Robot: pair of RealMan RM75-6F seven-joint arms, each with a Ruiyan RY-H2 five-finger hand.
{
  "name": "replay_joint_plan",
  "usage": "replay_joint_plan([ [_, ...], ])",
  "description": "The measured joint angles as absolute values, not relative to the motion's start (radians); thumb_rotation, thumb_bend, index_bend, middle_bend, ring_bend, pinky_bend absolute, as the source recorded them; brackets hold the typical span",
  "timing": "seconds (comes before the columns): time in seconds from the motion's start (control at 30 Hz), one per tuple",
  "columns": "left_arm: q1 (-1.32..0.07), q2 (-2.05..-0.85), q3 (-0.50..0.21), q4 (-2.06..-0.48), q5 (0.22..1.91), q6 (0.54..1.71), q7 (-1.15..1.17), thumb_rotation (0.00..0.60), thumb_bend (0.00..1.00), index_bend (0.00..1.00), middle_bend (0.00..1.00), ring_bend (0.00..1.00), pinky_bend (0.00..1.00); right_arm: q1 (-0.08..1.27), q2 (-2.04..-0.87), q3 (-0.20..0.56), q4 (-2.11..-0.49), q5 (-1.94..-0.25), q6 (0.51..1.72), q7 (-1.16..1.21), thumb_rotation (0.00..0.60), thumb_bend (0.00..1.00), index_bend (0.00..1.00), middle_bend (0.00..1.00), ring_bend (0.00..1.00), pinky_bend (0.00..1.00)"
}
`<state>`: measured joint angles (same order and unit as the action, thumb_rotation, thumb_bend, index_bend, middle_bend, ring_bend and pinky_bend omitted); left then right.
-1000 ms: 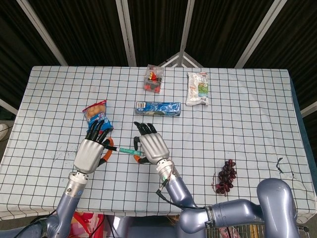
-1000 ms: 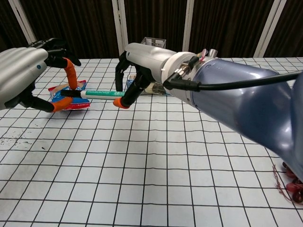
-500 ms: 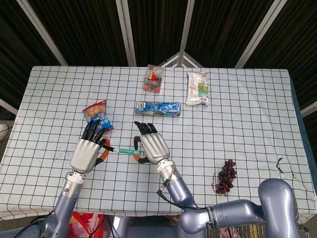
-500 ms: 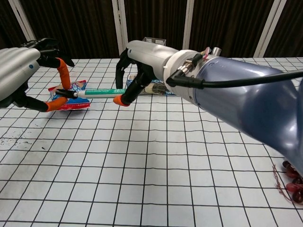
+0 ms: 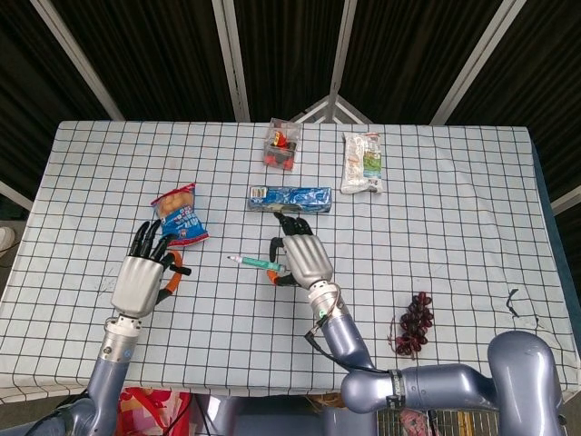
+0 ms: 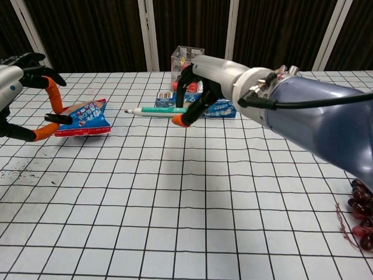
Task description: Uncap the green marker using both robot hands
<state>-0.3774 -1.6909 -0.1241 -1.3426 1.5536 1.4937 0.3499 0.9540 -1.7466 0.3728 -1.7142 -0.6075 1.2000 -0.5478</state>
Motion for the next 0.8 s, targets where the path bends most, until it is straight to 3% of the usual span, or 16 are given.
replay_joint_plan([
  [0.07, -0.372, -1.7, -0.131, -1.32, 1.538, 1.497, 0.362, 0.6, 0.44, 0.53, 0.23, 0.0, 0.01, 0.941, -1.74, 0.364, -1.685, -0.609, 1.169, -0.514, 0.6, 0.5, 0.84, 0.04, 0.08, 0.04],
  [0.13, -0.37, -1.709, -0.141, -1.306, 1.524, 1.499, 0.351, 0.6, 0.43, 0.47, 0.22, 0.0, 0.01, 0.926, -1.731, 0.352, -1.653, -0.613, 1.134, -0.483, 0.6, 0.5, 0.76, 0.04, 0.08, 0.04],
  [0.3, -0.376, -1.71, -0.144, -1.285, 1.523, 1.487, 0.313, 0.6, 0.43, 0.27, 0.09, 0.0, 0.01, 0.909, -1.711, 0.332, -1.629, -0.597, 1.113, -0.484, 0.6, 0.48, 0.28, 0.03, 0.05, 0.04],
  [0.43, -0.383, -1.683, -0.12, -1.296, 1.536, 1.453, 0.283, 0.6, 0.45, 0.13, 0.0, 0.0, 0.01, 0.908, -1.701, 0.329, -1.639, -0.542, 1.132, -0.529, 0.6, 0.39, 0.02, 0.0, 0.04, 0.03],
  [0.57, -0.385, -1.654, -0.099, -1.326, 1.553, 1.439, 0.286, 0.6, 0.45, 0.08, 0.0, 0.0, 0.01, 0.904, -1.687, 0.338, -1.666, -0.48, 1.167, -0.561, 0.6, 0.31, 0.0, 0.0, 0.03, 0.02],
  [0.8, -0.37, -1.605, -0.094, -1.393, 1.571, 1.476, 0.305, 0.6, 0.45, 0.09, 0.05, 0.0, 0.01, 0.865, -1.637, 0.346, -1.707, -0.49, 1.19, -0.529, 0.6, 0.31, 0.04, 0.0, 0.03, 0.01],
])
